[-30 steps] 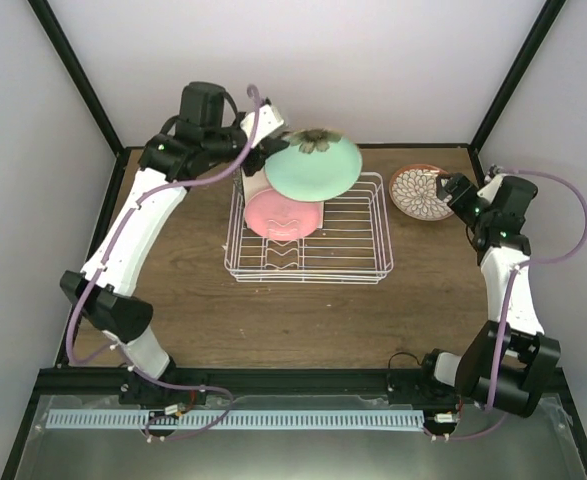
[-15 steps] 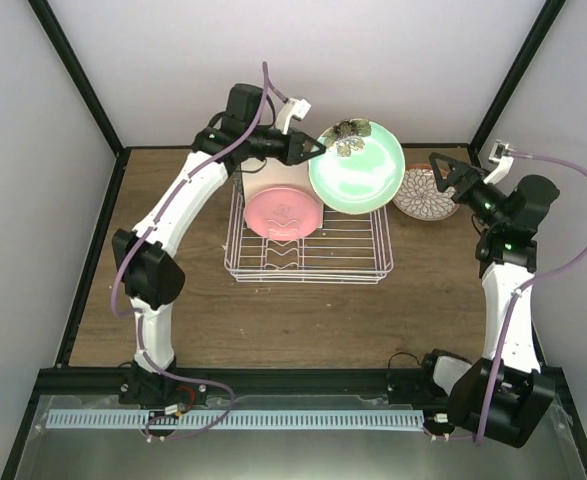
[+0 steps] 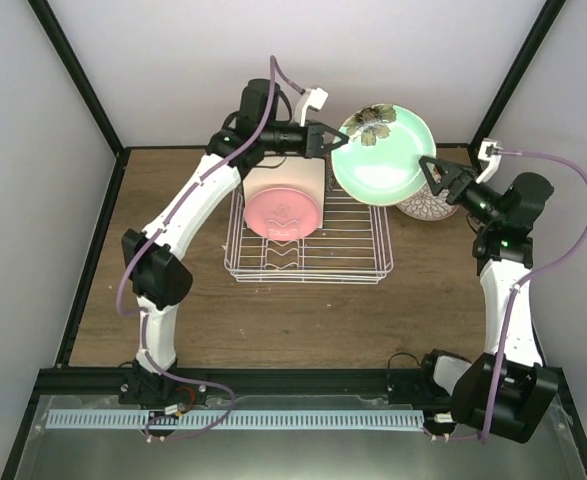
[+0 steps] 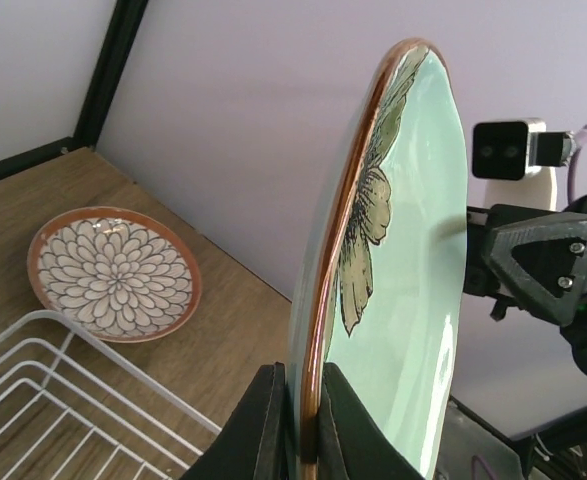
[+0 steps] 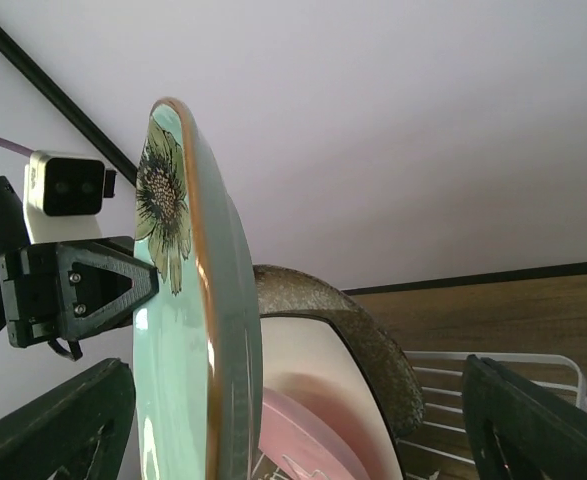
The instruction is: Unload the plates from the dish rack
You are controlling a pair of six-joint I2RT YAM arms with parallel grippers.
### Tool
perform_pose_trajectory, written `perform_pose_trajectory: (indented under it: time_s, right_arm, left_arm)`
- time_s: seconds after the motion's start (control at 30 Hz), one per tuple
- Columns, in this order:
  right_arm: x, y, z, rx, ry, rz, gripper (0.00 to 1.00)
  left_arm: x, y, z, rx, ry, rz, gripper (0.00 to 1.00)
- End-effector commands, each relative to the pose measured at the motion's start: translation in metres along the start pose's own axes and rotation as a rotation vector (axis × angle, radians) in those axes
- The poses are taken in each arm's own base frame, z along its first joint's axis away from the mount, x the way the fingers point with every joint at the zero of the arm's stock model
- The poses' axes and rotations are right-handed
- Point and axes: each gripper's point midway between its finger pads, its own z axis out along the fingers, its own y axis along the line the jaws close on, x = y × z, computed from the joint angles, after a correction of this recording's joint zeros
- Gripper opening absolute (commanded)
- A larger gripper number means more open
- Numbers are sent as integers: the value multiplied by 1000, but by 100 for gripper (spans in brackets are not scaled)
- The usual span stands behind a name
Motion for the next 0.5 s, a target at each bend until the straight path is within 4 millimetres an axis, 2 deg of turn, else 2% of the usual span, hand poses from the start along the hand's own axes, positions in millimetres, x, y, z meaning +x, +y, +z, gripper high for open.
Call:
perform_pose_trajectory:
  time_s: [0.0, 0.1, 0.17, 0.3, 0.33, 0.37, 0.4, 0.47]
  right_arm:
    - [-4, 13, 9, -39, 9, -34, 90]
    - [0, 16, 17, -59, 28, -25, 80]
    - [2, 16, 20, -68, 38, -17, 60]
    - [0, 14, 20, -41, 25, -21, 7]
    - [-1, 13, 19, -24, 16, -24, 2]
    - [-2, 13, 17, -13, 6, -28, 1]
    - [-3, 12, 17, -5, -1, -28, 1]
    - [-6, 13, 16, 5, -14, -25, 1]
  left_arm:
    - [-26, -40, 2, 107, -70, 94, 4]
    - [-26, -43, 6, 110, -70, 103, 4]
    - [-26, -44, 7, 107, -74, 110, 4]
    - [-26, -41, 6, 87, -73, 121, 4]
    - [-25, -39, 6, 81, -71, 124, 4]
    - [-24, -38, 7, 73, -69, 124, 7]
    - [-22, -35, 7, 67, -65, 123, 16]
    - [-21, -31, 6, 49, -63, 123, 50]
